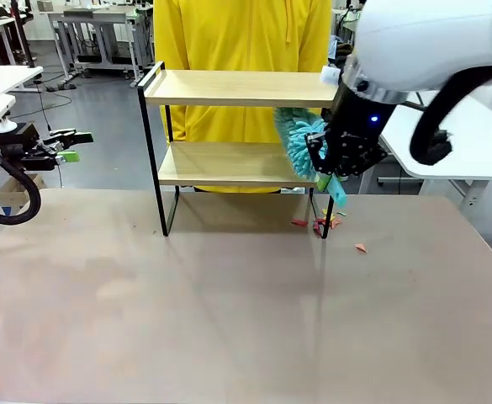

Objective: Clean the shelf.
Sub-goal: Clean the specific section of the Shelf indicated by the human with the Duster.

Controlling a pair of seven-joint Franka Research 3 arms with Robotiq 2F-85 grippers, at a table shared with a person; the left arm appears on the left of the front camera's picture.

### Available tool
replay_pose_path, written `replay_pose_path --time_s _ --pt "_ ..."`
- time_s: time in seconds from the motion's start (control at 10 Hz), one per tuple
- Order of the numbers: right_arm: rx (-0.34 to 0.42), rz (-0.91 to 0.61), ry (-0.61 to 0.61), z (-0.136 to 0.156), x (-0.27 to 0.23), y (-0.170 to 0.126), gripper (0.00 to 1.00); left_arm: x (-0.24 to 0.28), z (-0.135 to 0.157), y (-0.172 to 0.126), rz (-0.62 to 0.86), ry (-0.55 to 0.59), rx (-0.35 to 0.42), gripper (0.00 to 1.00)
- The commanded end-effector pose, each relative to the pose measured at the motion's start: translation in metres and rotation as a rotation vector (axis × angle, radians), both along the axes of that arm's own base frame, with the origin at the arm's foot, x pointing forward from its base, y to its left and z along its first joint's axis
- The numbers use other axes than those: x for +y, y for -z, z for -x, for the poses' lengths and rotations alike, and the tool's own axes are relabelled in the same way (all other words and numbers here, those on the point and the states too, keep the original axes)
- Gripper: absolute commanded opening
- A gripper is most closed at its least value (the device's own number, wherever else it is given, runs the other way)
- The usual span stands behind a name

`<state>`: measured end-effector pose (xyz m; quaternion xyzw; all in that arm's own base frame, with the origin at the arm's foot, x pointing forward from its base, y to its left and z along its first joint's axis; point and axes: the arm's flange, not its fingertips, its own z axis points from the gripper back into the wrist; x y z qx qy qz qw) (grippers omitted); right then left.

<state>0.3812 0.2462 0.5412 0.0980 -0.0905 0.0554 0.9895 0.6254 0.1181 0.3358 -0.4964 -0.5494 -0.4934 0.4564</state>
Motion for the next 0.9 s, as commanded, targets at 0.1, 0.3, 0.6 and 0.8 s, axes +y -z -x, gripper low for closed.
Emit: replay_pose_path --time_s 0.1,0.3,0.6,0.8 --pt "-0.02 -0.065 -0.28 0.027 -0.005 0.013 0.13 0.001 0.001 -0.003 0.001 -0.002 -0.017 1.0" --pt "-0.053 -0.052 -0.483 0.048 0.0 0.014 0.13 0.001 0.001 -0.003 0.001 -0.002 -0.017 1.0" --pt "0.026 -0.006 -0.667 0.069 0.0 0.029 0.13 0.001 0.001 -0.003 0.001 -0.002 -0.017 1.0" --pt "0.131 0.055 -0.803 0.079 -0.018 0.046 0.13 0.001 0.001 -0.003 0.001 -0.002 -0.017 1.0"
